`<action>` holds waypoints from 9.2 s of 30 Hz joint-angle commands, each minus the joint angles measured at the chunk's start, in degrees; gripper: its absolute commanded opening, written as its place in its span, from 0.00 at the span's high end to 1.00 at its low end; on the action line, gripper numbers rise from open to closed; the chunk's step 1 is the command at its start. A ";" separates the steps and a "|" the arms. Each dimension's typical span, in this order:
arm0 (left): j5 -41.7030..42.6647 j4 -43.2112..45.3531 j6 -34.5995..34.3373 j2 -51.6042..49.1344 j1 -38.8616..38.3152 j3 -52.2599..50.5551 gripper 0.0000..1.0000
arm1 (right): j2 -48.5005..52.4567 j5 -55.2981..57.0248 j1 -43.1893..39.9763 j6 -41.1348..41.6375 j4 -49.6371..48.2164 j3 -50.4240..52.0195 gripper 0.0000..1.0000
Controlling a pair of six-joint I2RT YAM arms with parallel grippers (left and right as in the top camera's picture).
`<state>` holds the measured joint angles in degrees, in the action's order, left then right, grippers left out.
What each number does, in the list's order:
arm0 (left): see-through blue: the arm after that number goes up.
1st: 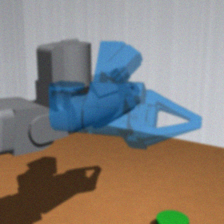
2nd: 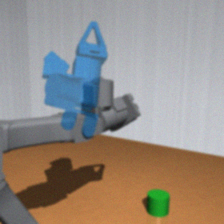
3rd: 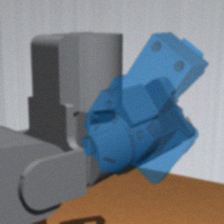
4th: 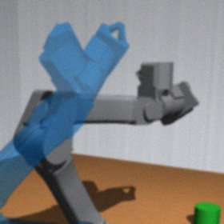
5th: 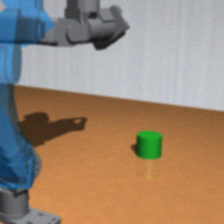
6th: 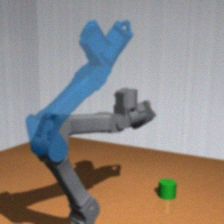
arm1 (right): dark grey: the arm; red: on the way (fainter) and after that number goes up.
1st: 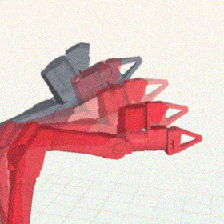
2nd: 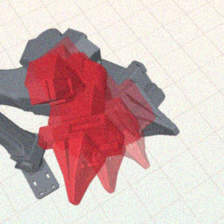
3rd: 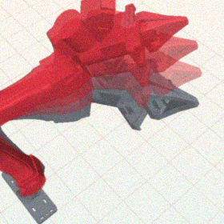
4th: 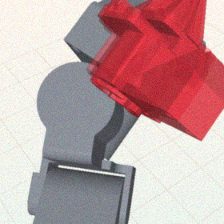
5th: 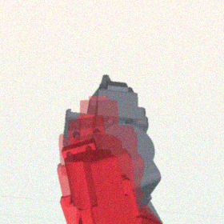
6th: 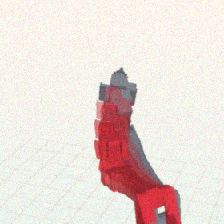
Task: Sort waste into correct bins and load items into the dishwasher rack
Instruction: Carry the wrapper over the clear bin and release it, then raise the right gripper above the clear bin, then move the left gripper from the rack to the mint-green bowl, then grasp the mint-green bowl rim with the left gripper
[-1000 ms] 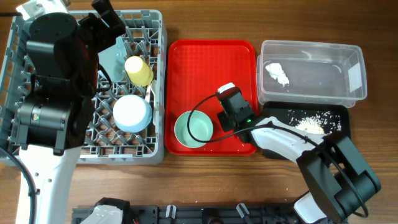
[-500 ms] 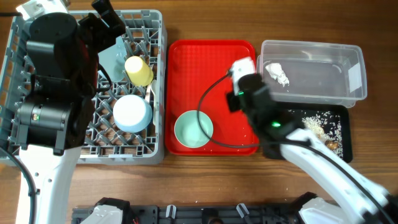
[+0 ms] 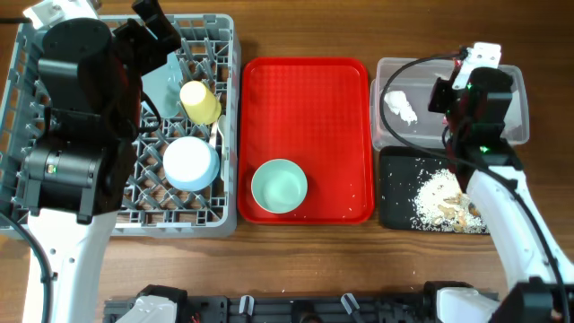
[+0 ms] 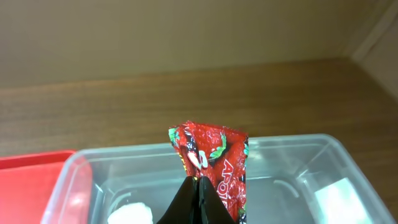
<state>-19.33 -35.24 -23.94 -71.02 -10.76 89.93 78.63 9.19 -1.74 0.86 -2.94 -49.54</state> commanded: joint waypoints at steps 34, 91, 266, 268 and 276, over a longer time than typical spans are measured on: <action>0.68 0.20 -0.72 0.00 0.39 -0.02 0.00 | -7.21 -54.49 6.08 32.98 31.23 -0.24 0.00; 0.68 0.20 -0.72 0.00 0.39 0.00 0.00 | -0.94 -16.52 7.93 -8.35 26.08 -9.27 0.00; 11.65 -8.92 -8.02 -36.13 -41.20 -22.21 0.90 | -0.94 -16.52 7.93 -8.37 26.12 -9.22 0.00; 11.30 -8.90 -8.02 -36.11 -41.20 -22.21 0.92 | -0.94 -16.52 7.93 -8.37 26.12 -9.22 0.00; 11.30 -9.07 -8.04 -34.29 -41.20 -22.21 0.93 | -0.94 -16.52 7.93 -8.35 26.12 -9.22 0.00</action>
<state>-7.68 -44.07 -32.03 -106.28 -51.81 67.99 77.28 -7.03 6.17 -6.79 23.27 -58.76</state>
